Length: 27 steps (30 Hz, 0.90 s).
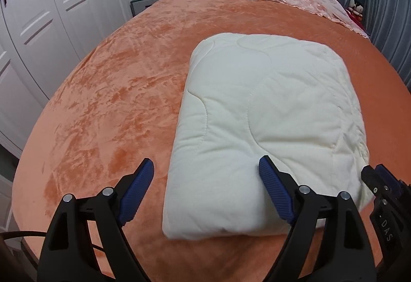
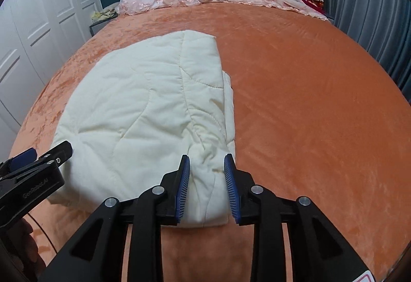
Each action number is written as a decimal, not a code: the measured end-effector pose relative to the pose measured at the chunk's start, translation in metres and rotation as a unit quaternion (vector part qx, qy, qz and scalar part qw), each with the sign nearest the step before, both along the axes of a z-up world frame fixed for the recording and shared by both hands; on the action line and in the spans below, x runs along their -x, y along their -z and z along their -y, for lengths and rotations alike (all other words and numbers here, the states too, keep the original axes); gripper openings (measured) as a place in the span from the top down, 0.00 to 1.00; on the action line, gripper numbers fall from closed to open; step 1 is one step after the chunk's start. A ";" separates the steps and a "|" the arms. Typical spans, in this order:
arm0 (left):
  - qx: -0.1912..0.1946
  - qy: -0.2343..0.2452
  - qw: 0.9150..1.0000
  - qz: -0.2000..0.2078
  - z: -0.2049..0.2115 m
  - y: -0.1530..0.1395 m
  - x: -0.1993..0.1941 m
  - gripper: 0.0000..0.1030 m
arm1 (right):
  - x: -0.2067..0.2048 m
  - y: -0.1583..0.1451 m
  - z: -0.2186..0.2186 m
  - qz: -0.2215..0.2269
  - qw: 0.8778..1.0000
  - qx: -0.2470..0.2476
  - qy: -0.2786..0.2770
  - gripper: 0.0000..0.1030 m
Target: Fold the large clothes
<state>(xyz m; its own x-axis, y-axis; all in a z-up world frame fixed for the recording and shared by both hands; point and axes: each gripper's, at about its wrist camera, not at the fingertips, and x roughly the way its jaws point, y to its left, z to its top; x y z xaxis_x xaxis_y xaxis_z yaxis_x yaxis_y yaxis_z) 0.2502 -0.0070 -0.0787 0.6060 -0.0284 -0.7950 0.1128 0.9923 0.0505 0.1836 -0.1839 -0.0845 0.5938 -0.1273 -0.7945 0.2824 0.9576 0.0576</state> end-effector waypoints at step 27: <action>0.005 0.011 0.999 0.041 -0.037 -0.070 0.215 0.19 | 0.205 -0.077 -0.064 0.055 0.998 0.027 -0.012 0.37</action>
